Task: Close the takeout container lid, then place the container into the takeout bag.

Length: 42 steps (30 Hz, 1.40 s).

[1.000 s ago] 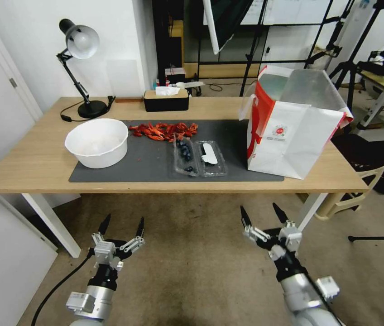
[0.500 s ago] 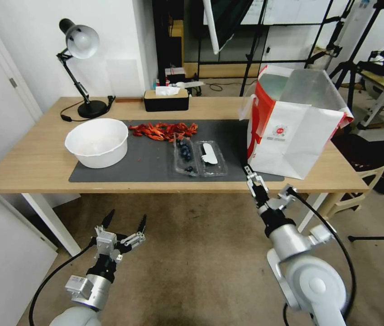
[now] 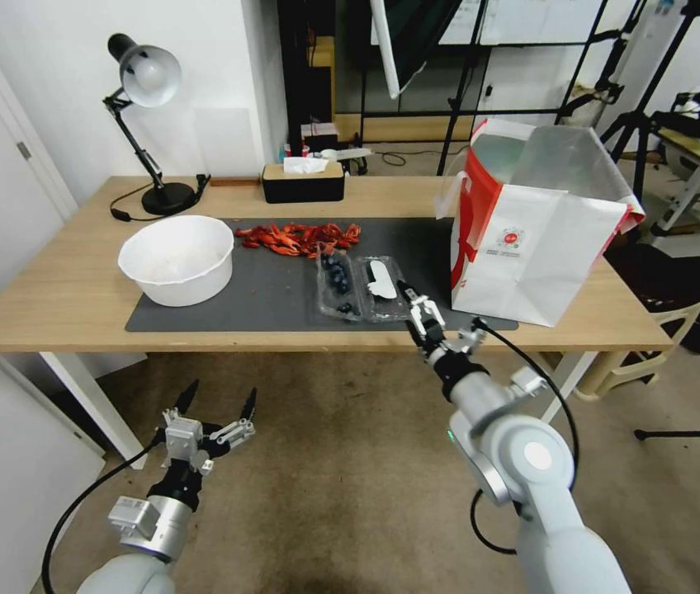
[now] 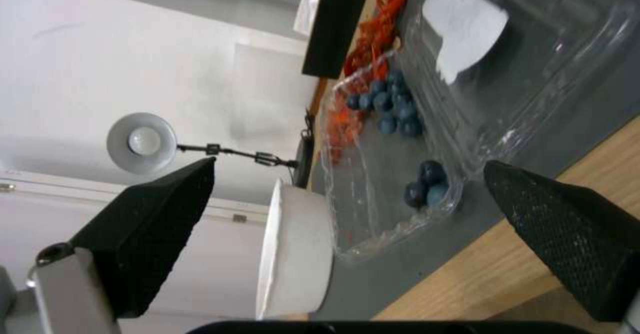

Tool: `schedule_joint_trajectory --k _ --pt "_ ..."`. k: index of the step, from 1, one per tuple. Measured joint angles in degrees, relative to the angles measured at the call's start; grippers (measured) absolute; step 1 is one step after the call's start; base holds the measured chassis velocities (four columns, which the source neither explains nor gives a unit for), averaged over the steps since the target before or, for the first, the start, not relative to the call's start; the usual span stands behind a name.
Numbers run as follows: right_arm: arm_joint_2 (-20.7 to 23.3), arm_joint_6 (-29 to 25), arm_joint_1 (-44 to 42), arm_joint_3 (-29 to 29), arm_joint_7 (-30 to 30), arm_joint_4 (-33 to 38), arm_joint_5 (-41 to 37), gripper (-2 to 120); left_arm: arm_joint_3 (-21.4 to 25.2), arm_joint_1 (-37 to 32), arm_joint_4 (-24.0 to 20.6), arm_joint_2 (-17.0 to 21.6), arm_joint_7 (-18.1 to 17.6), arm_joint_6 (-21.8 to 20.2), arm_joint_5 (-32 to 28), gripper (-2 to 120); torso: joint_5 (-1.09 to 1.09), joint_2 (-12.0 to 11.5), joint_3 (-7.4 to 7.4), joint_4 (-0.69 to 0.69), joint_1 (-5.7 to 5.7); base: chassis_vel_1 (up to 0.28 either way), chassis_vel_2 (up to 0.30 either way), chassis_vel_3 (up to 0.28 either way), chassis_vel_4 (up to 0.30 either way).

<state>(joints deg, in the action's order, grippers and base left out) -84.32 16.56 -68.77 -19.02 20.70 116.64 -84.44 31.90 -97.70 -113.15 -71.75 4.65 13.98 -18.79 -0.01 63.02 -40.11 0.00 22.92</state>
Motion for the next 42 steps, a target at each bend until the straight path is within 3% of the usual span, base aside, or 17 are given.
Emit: schedule_joint_trajectory --k 22,42 --pt "-3.4 2.2 6.1 2.4 7.2 -6.6 -0.7 100 -0.1 0.7 1.4 -0.2 0.1 0.4 -0.2 100 0.01 0.0 0.01 0.0 0.0 0.0 0.0 0.0 0.0" --pt "-4.8 1.4 7.2 1.9 9.0 -7.7 -1.4 100 -0.5 0.5 1.4 -0.3 0.1 0.5 -0.6 100 0.01 0.0 0.01 0.0 0.0 0.0 0.0 0.0 0.0"
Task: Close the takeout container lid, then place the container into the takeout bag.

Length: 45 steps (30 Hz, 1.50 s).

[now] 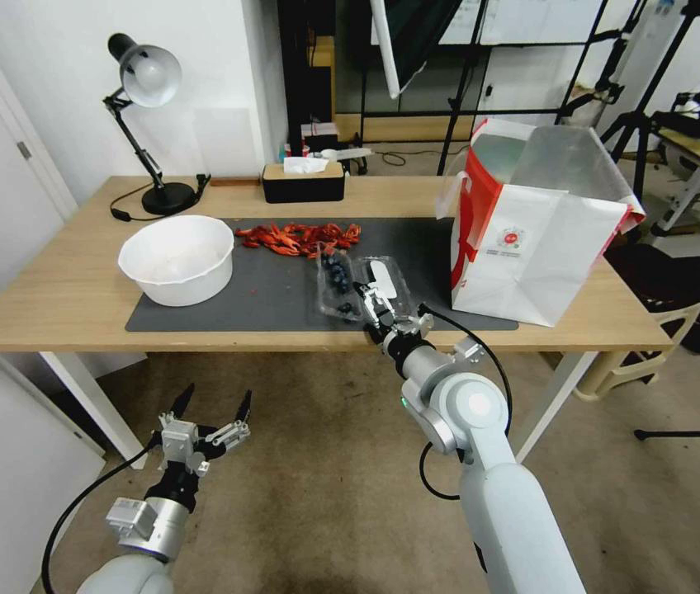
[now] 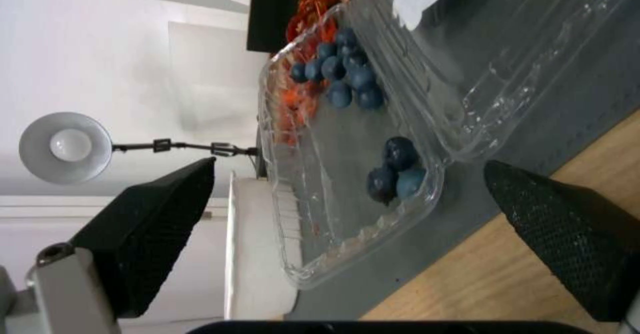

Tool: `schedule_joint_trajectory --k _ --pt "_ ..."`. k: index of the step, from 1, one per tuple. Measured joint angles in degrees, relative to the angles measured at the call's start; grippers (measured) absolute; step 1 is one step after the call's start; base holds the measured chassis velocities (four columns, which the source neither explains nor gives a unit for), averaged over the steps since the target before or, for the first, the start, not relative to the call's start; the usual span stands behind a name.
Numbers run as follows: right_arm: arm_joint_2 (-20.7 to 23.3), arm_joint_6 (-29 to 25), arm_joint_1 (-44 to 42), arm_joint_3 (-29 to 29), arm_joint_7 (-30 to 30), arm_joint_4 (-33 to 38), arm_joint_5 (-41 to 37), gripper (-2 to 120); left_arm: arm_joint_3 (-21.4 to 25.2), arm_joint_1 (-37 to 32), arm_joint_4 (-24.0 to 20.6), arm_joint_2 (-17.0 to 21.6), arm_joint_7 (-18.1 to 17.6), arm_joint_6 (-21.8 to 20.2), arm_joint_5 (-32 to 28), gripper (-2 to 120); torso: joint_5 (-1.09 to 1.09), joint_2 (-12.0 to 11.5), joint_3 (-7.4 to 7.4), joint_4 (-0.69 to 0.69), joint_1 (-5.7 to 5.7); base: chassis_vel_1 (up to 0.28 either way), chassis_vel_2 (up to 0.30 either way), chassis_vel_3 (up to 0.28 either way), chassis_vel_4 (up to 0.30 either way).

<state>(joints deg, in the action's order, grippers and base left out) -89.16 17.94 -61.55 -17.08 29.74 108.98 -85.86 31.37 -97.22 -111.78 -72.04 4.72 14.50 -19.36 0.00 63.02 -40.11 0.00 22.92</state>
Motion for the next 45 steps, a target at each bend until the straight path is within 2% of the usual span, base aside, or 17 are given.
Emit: schedule_joint_trajectory --k 38,42,44,45 --pt "-1.4 -1.5 3.5 0.0 2.2 -2.9 0.8 100 0.3 -1.1 -0.2 -0.3 -0.3 1.4 0.2 100 0.0 0.0 0.0 0.0 0.0 0.0 0.0 0.0 0.0" --pt "-1.4 -2.8 3.4 0.8 -0.1 -2.4 5.1 100 0.3 -1.3 -0.2 -0.4 -0.3 1.6 0.2 100 0.0 0.0 0.0 0.0 0.0 0.0 0.0 0.0 0.0" --pt "-1.1 -3.4 3.3 1.9 -1.4 -1.3 10.1 100 0.4 -1.4 -0.2 -0.4 -0.3 1.9 0.2 100 0.0 0.0 0.0 0.0 0.0 0.0 0.0 0.0 0.0" --pt "-0.7 -3.4 3.0 3.2 -2.8 -0.5 16.3 100 0.4 -1.5 -0.2 -0.4 -0.3 2.2 0.2 100 0.0 0.0 0.0 0.0 0.0 0.0 0.0 0.0 0.0"
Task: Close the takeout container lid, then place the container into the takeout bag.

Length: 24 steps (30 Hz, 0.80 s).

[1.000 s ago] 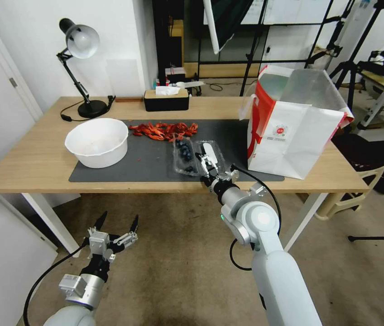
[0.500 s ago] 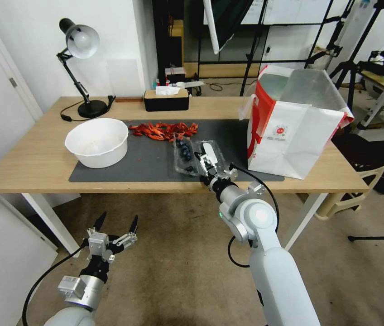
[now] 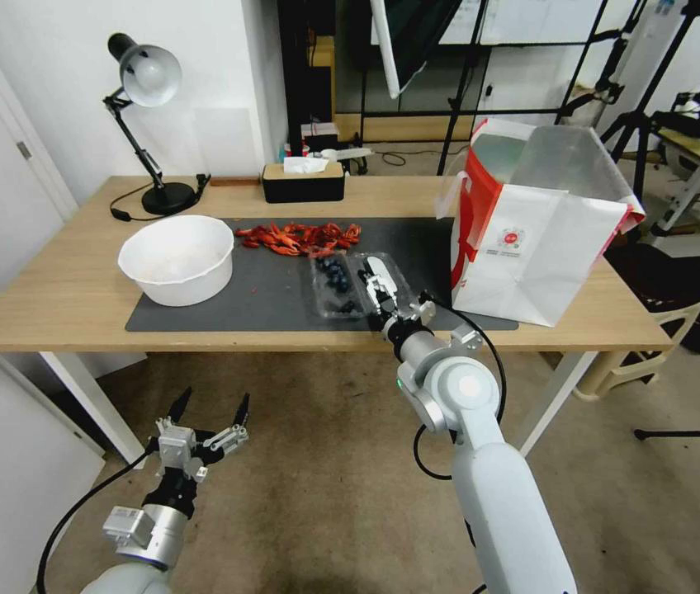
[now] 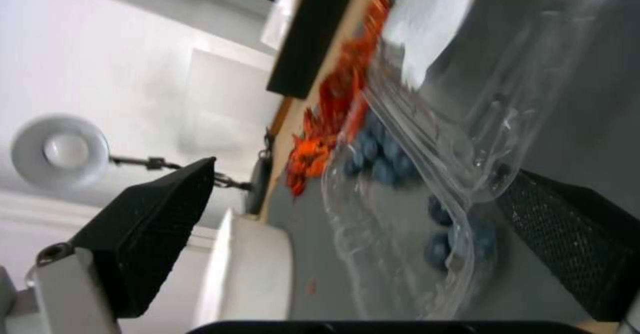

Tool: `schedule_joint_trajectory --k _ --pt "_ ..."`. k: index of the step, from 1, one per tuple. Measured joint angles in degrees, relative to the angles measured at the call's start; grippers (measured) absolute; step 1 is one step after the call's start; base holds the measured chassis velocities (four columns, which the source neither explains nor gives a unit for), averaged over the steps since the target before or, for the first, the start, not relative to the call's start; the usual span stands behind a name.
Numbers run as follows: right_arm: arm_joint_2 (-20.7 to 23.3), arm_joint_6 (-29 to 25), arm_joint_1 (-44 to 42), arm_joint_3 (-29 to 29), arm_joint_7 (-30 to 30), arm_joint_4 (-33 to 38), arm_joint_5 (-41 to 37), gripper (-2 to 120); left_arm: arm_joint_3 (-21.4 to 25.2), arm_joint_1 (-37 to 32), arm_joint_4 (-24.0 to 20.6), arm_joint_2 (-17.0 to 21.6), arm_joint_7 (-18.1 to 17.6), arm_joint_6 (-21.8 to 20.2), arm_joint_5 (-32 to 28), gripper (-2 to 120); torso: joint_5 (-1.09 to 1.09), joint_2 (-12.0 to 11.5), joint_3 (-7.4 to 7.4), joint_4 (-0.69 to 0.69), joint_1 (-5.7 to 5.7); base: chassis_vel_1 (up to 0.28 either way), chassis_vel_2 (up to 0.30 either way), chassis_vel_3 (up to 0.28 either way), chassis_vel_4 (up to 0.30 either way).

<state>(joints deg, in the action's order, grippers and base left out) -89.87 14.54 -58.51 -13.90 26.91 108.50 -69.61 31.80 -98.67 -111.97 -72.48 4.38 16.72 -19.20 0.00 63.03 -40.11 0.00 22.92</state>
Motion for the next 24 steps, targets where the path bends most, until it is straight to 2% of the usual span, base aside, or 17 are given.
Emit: schedule_joint_trajectory --k 1,2,5,6,10,11,13,16,19,21,24 --pt "0.4 0.6 -0.2 1.0 -1.2 0.6 5.9 100 0.1 -0.1 0.1 0.0 0.0 0.2 0.0 100 0.0 0.0 0.0 0.0 0.0 0.0 0.0 0.0 0.0" --pt "0.4 0.6 -0.2 1.0 -1.2 0.6 5.9 100 0.1 -0.1 0.1 0.0 0.0 0.2 0.0 100 0.0 0.0 0.0 0.0 0.0 0.0 0.0 0.0 0.0" --pt "1.6 1.9 -0.3 3.9 -5.2 0.6 25.1 100 0.2 -0.4 0.1 -0.2 -0.1 0.6 0.2 100 0.0 0.0 0.0 0.0 0.0 0.0 0.0 0.0 0.0" --pt "1.6 1.9 -0.3 3.9 -5.2 0.6 25.1 100 0.2 -0.4 0.1 -0.2 -0.1 0.6 0.2 100 0.0 0.0 0.0 0.0 0.0 0.0 0.0 0.0 0.0" --pt "2.9 0.8 0.9 5.6 -14.3 -2.2 39.6 100 0.2 -0.7 0.1 -0.4 -0.2 1.0 0.3 100 0.0 0.0 0.0 0.01 0.0 0.0 0.0 0.0 0.0" --pt "2.9 0.8 0.9 5.6 -14.3 -2.2 39.6 100 0.2 -0.7 0.1 -0.4 -0.2 1.0 0.3 100 0.0 0.0 0.0 0.01 0.0 0.0 0.0 0.0 0.0" --pt "3.5 -0.8 1.6 5.9 -19.0 -4.1 43.9 100 0.2 -0.8 0.1 -0.5 -0.3 1.1 0.3 100 0.0 0.0 0.0 0.0 0.0 0.0 0.0 0.0 0.0" --pt "4.3 -1.3 2.5 6.3 -23.5 -5.6 44.3 100 0.3 -1.0 0.1 -0.6 -0.5 1.4 0.4 100 0.0 0.0 0.0 0.0 0.0 0.0 0.0 0.0 0.0" --pt "5.0 0.1 3.6 6.5 -26.7 -6.7 40.6 100 0.3 -1.1 0.1 -0.8 -0.6 1.7 0.4 100 0.0 0.0 0.0 0.0 0.0 0.0 0.0 0.0 0.0" --pt "5.5 2.5 4.7 6.5 -29.2 -7.5 34.3 100 0.3 -1.2 0.1 -1.0 -0.6 1.9 0.4 100 0.0 0.0 0.0 0.0 0.0 0.0 0.0 0.0 0.0" --pt "5.8 5.7 6.1 6.3 -29.6 -8.4 27.0 100 0.1 -1.1 0.1 -1.2 -0.7 1.9 0.5 100 0.0 0.0 0.0 0.0 0.0 0.0 0.0 0.0 0.0"
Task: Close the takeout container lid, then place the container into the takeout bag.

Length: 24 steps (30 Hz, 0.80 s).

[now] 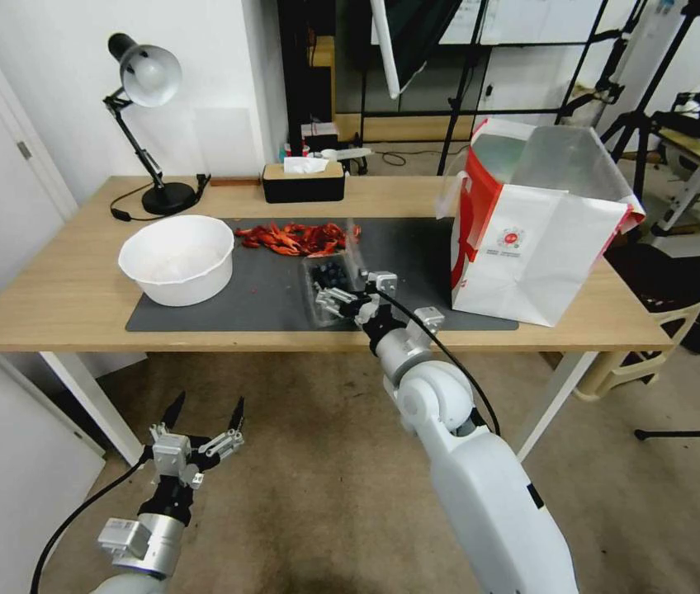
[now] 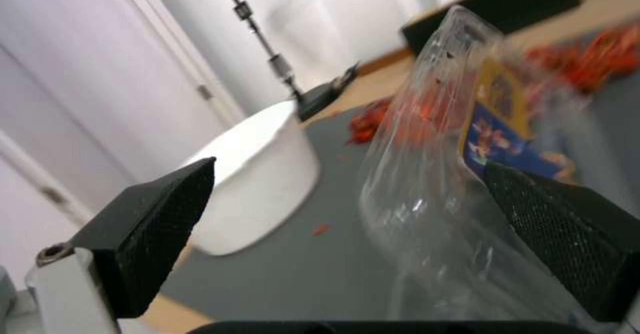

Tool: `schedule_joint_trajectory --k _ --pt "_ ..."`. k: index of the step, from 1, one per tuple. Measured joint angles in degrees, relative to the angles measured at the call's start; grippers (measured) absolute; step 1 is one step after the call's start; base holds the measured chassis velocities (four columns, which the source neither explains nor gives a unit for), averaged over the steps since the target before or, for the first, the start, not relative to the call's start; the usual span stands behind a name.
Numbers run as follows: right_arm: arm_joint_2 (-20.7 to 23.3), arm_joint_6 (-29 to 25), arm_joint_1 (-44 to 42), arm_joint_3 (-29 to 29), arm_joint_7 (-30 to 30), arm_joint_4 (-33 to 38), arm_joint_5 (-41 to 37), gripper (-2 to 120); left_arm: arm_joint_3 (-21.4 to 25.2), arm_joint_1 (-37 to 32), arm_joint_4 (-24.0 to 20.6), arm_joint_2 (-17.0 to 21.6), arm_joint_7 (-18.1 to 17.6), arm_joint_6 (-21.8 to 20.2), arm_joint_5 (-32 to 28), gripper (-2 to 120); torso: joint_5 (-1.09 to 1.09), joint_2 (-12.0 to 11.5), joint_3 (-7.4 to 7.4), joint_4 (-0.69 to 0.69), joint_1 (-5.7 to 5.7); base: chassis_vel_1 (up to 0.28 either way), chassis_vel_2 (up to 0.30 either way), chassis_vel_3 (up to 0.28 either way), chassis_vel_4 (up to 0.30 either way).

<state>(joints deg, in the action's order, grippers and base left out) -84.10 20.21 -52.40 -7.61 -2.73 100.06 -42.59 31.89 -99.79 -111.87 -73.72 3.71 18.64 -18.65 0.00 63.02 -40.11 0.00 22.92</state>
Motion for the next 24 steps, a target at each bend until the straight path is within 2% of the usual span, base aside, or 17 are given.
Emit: schedule_joint_trajectory --k 2,3,7,8,10,12,15,17,20,22,24 --pt "0.0 2.8 1.3 -0.3 1.7 -0.6 -8.2 100 -0.2 0.1 0.0 -0.1 0.0 0.0 0.0 100 0.0 0.0 0.0 0.0 0.0 0.0 0.0 0.0 0.0" --pt "0.0 2.8 1.3 -0.3 1.7 -0.6 -8.2 100 -0.2 0.1 0.0 -0.1 0.0 0.0 0.0 100 0.0 0.0 0.0 0.0 0.0 0.0 0.0 0.0 0.0" --pt "-1.0 7.3 3.2 -1.8 9.5 -0.6 -24.7 100 -0.2 0.2 0.0 -0.1 -0.1 -0.1 0.0 100 0.0 0.0 0.0 0.0 0.0 0.0 0.0 0.0 0.0" --pt "-1.0 7.3 3.2 -1.8 9.5 -0.6 -24.7 100 -0.2 0.2 0.0 -0.1 -0.1 -0.1 0.0 100 0.0 0.0 0.0 0.0 0.0 0.0 0.0 0.0 0.0" --pt "-1.5 8.5 3.9 -2.7 14.7 -0.5 -31.6 100 -0.3 0.2 0.0 -0.1 -0.1 -0.1 0.0 100 0.0 0.0 0.0 -0.01 0.0 0.0 0.0 0.0 0.0" --pt "-1.6 8.9 4.0 -2.8 16.1 -0.5 -32.9 100 -0.4 0.2 -0.1 -0.1 -0.1 -0.1 0.0 100 0.0 0.0 0.0 0.0 0.0 0.0 0.0 0.0 0.0" --pt "-1.7 10.8 4.5 -3.6 21.2 -0.5 -37.5 99 -0.7 0.3 -0.1 -0.1 -0.1 -0.2 0.0 100 0.0 0.0 0.0 -0.01 0.0 0.0 0.0 0.0 0.0" --pt "-1.7 11.2 4.5 -3.6 21.8 -0.4 -37.9 98 -0.8 0.4 -0.1 -0.1 -0.1 -0.2 0.0 100 0.0 0.0 0.0 0.0 0.0 0.0 0.0 0.0 0.0" --pt "-1.7 12.1 4.2 -3.9 22.8 -0.3 -38.5 84 -1.2 0.6 -0.2 0.0 -0.2 -0.4 -0.5 100 0.0 0.0 0.0 0.0 0.0 0.0 0.0 0.0 0.0" --pt "-1.6 12.3 4.2 -3.9 23.0 -0.3 -38.5 82 -1.4 0.7 -0.2 0.1 -0.3 -0.5 -1.0 100 0.0 0.0 0.0 0.0 0.0 0.0 0.0 0.0 0.0" --pt "-1.6 12.6 4.2 -4.1 23.7 -0.4 -38.5 69 -1.8 1.0 -0.6 0.5 -0.6 -1.2 -2.2 100 0.0 0.0 0.0 0.0 0.0 0.0 0.0 0.0 0.0"
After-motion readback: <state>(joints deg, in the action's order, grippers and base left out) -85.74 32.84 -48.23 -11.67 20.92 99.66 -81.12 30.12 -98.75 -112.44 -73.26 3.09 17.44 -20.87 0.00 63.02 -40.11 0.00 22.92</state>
